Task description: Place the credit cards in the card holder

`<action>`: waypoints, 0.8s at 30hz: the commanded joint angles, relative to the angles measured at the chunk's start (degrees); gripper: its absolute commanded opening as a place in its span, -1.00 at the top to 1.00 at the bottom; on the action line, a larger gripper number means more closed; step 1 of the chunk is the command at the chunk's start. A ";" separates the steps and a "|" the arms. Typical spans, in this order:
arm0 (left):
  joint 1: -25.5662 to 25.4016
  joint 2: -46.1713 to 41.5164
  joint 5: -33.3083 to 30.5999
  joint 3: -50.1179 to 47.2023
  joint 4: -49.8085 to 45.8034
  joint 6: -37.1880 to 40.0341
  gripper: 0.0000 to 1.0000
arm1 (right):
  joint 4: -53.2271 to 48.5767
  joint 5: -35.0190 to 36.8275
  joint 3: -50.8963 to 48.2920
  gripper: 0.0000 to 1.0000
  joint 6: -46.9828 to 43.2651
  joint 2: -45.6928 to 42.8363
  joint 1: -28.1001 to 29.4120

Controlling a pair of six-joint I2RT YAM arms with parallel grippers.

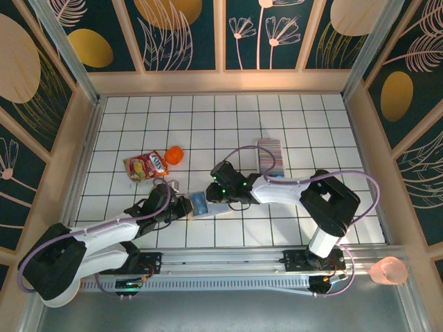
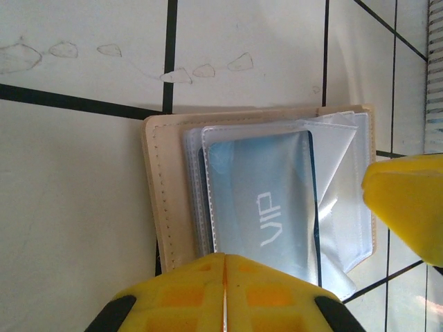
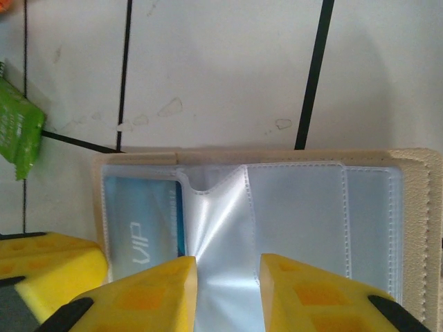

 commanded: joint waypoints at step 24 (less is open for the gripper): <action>-0.32 -0.40 0.44 -1.41 1.49 0.53 0.83 | -0.44 -2.43 0.86 0.50 -1.61 3.73 1.52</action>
